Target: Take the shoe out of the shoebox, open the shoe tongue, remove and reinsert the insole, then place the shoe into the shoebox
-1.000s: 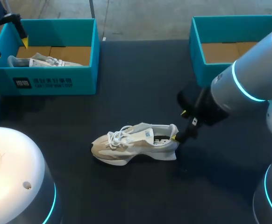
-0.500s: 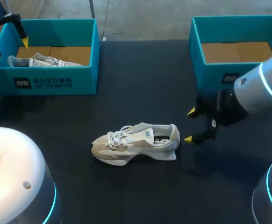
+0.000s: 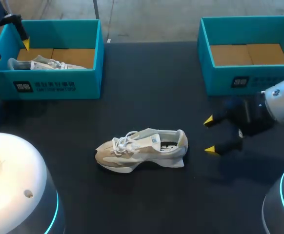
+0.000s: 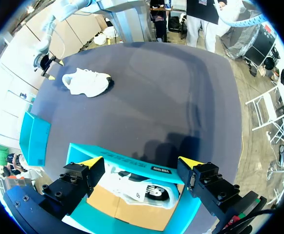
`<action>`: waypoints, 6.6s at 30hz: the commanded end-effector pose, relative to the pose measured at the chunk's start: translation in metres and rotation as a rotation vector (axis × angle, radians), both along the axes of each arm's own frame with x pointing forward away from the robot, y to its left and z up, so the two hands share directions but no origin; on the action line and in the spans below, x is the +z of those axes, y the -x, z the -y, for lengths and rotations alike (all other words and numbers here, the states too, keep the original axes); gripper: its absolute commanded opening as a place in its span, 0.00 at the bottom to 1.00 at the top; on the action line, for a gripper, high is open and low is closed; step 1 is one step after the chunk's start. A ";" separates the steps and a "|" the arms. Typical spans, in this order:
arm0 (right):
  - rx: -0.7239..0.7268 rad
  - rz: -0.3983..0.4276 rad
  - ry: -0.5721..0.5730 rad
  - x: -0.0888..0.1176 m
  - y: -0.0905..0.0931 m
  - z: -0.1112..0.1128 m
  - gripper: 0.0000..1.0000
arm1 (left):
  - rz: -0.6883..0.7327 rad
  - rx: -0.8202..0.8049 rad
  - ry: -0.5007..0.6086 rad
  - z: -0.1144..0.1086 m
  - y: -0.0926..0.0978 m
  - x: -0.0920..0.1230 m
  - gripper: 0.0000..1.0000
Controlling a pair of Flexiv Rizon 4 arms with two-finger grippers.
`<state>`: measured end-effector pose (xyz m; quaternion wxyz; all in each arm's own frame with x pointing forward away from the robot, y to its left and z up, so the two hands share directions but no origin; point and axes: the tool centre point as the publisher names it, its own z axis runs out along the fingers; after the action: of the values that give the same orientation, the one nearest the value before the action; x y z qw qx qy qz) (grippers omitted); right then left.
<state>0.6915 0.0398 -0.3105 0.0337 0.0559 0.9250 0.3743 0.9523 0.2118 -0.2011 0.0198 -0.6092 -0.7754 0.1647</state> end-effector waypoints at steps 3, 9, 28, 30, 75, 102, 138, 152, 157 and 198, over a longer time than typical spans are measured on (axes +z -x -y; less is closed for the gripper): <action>0.032 0.003 -0.078 -0.007 0.003 0.011 1.00 | 0.004 0.000 0.000 0.000 0.001 0.000 1.00; 0.025 0.006 -0.074 -0.008 0.004 0.012 1.00 | 0.004 0.000 0.000 0.000 0.001 0.000 1.00; 0.034 0.030 -0.134 -0.024 0.006 0.016 1.00 | 0.004 0.000 0.000 0.000 0.001 0.000 1.00; 0.026 0.026 -0.144 -0.028 0.007 0.018 1.00 | 0.004 0.000 0.000 0.000 0.001 0.000 1.00; -0.041 0.114 -0.232 -0.070 -0.009 0.014 1.00 | 0.004 0.000 0.000 0.000 0.001 0.000 1.00; -0.066 0.150 -0.191 -0.079 -0.011 0.017 1.00 | 0.004 0.000 0.000 0.000 0.001 0.000 1.00; -0.109 0.143 -0.189 -0.081 -0.018 -0.002 1.00 | 0.004 0.000 0.000 0.000 0.001 0.000 1.00; -0.141 0.143 -0.186 -0.084 -0.020 -0.017 1.00 | 0.004 0.000 0.000 0.000 0.001 0.000 1.00; -0.139 0.141 -0.186 -0.088 -0.020 -0.026 1.00 | 0.004 0.000 0.000 0.000 0.001 0.000 1.00; -0.040 0.116 -0.247 -0.103 -0.032 -0.091 1.00 | 0.004 0.000 0.000 0.000 0.001 0.000 1.00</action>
<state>0.7201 0.1251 -0.4115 0.0897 0.0562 0.8646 0.4912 0.9523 0.2118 -0.2011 0.0198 -0.6092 -0.7754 0.1647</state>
